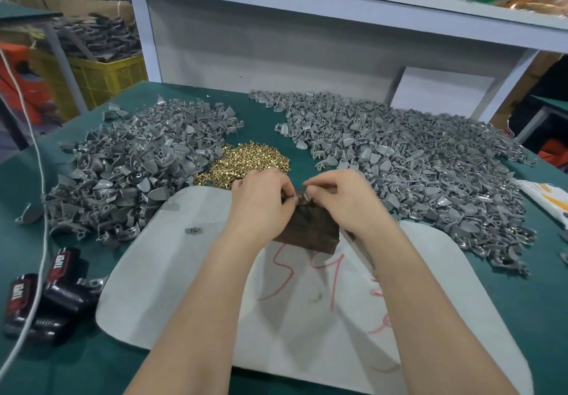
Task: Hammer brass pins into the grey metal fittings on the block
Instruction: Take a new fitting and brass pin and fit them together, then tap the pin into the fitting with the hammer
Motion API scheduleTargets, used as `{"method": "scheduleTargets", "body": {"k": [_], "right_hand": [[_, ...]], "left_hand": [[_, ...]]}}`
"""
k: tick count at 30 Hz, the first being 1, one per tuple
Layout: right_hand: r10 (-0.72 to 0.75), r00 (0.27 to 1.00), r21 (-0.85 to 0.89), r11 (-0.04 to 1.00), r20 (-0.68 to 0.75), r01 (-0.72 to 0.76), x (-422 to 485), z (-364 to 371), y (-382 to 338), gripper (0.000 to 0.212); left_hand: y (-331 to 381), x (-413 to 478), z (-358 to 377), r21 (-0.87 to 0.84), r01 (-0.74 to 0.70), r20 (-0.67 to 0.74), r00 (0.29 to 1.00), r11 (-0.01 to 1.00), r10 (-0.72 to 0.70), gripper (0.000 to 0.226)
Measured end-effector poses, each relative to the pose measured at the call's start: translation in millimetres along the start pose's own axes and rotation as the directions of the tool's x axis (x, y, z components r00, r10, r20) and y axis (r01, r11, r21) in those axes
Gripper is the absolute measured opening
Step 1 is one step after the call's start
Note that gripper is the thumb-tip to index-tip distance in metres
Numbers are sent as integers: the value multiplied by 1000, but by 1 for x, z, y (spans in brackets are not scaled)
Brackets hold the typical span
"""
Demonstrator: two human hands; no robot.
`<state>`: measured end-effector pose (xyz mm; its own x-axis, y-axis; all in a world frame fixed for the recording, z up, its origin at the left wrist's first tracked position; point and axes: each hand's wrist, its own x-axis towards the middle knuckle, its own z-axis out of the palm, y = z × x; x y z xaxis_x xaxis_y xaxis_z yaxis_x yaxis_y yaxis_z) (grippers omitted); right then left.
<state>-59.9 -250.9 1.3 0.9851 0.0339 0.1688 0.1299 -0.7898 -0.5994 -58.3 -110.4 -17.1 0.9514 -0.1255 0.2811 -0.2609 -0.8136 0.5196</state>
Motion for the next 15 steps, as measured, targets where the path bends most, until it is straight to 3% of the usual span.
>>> {"method": "scheduleTargets", "body": {"k": [2,4,6,8,11,15], "right_hand": [[107,987,120,988,-118,-93,-5,-10,11,21],[187,968,-106,973,-164,-206,-8,-21,28,19],[300,954,-366,885,-27,-289,-13,-24,38,24],[359,929,-455,844,87,-283,-15,-16,40,27],[336,938,-420,865,82,-274,-13,-12,41,24],[347,938,-231,913,6,-336,-14,-26,41,16]], "left_hand": [[0,0,0,-25,4,0,1000,1000,-4,7],[0,0,0,-45,12,4,1000,999,-11,8],[0,1,0,-46,21,11,1000,999,-20,9],[2,1,-1,-51,31,18,999,998,-30,11],[2,-1,-1,-59,43,18,999,997,-42,11],[-1,-1,-1,-48,50,-4,999,998,-50,9]]}}
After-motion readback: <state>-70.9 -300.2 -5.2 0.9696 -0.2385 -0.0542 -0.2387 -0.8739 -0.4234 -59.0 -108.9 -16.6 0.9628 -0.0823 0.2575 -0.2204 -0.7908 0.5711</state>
